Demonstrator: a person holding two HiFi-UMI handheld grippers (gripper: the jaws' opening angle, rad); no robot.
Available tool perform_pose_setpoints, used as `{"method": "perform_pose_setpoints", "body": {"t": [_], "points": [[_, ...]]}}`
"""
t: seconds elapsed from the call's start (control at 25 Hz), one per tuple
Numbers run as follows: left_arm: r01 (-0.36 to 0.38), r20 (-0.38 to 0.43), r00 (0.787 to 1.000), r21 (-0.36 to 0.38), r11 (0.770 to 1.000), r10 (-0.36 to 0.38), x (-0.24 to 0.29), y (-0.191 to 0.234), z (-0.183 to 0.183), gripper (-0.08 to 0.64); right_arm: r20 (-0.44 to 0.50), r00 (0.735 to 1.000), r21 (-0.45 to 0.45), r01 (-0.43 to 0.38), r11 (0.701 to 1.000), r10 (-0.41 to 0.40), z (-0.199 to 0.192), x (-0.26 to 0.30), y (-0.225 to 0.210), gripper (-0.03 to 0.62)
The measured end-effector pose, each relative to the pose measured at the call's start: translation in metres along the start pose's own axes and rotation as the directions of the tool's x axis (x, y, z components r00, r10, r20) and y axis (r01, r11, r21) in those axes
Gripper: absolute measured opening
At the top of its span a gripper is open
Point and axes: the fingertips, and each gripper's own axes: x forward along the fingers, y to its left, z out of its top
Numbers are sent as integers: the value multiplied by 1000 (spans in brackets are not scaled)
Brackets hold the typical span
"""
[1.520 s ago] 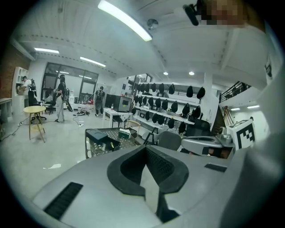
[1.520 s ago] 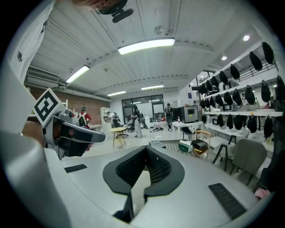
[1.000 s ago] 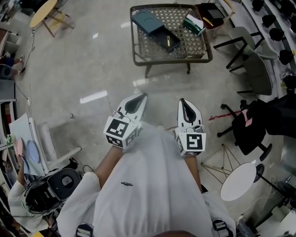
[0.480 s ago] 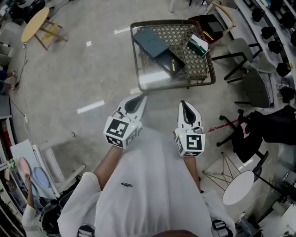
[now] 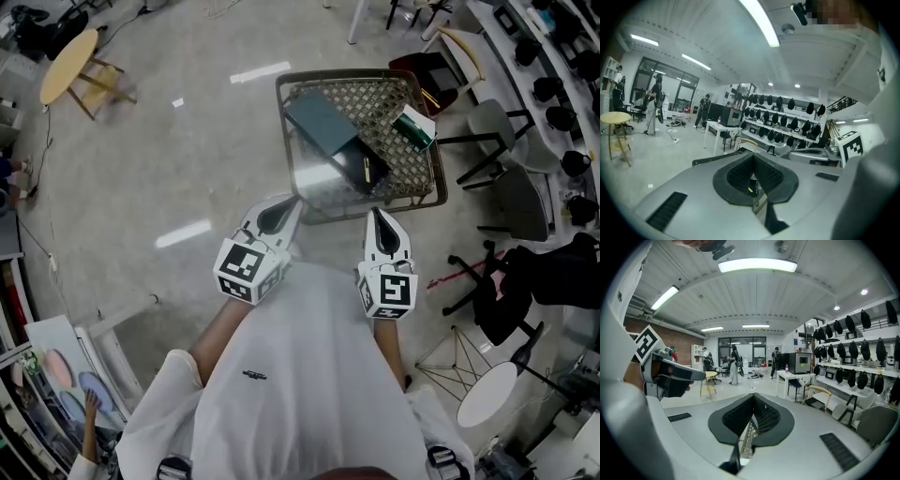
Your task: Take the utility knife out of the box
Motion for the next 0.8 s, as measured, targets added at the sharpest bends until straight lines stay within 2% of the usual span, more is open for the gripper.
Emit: {"method": "perform_pose_setpoints", "body": {"t": [0.16, 0.6, 0.8], "points": [[11, -6, 1000, -1, 1000, -11, 14, 21, 4, 2, -15, 1000, 3, 12, 1000, -12, 0, 21, -1, -2], [9, -66, 998, -54, 998, -13, 48, 24, -5, 2, -94, 995, 1, -17, 1000, 17, -15, 52, -24, -2], [8, -89, 996, -50, 999, -13, 68, 28, -14, 1, -113, 993, 22, -21, 1000, 23, -31, 71, -38, -2]]}}
